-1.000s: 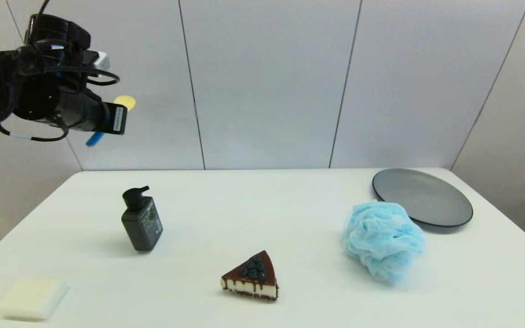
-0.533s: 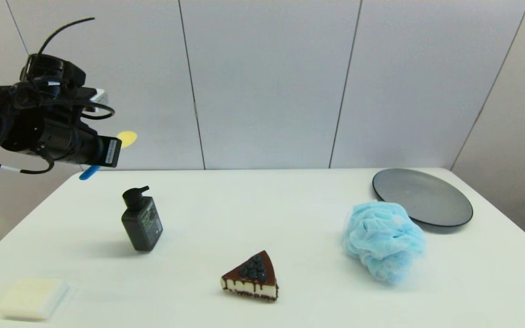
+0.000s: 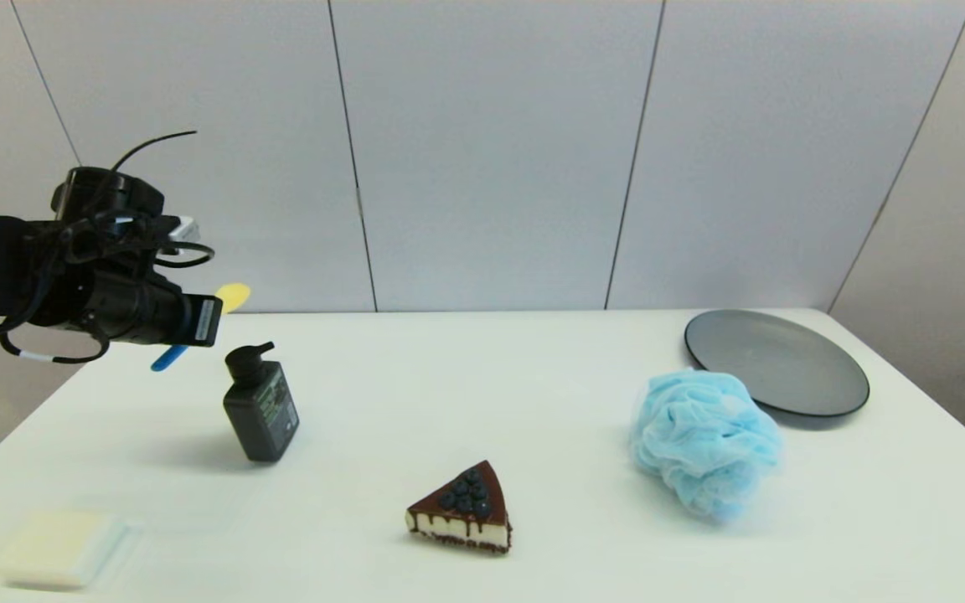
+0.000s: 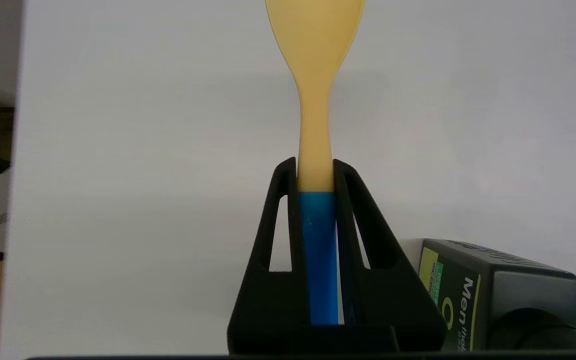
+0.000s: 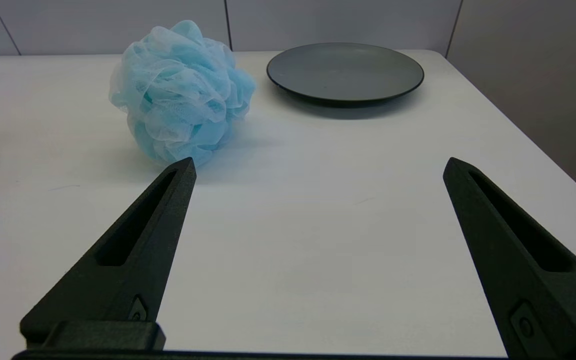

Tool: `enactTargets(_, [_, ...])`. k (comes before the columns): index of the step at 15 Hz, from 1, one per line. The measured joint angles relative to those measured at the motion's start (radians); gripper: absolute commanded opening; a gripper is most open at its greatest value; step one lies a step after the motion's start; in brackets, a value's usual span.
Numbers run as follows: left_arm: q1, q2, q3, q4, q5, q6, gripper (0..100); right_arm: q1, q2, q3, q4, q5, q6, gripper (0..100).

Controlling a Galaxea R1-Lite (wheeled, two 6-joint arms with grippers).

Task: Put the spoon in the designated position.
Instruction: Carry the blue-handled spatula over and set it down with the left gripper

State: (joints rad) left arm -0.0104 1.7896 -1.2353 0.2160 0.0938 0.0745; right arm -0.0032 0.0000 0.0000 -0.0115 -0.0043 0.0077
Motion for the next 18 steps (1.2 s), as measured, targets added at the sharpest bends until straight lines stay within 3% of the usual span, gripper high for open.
enactTargets(10, [0.154,0.045,0.106,-0.01,-0.396,0.005,0,0.0,0.0,0.0,0.0,0.0,0.0,100])
enactTargets(18, [0.198,0.073,0.185,-0.059,-0.522,-0.004,0,0.0,0.0,0.0,0.0,0.0,0.001,100])
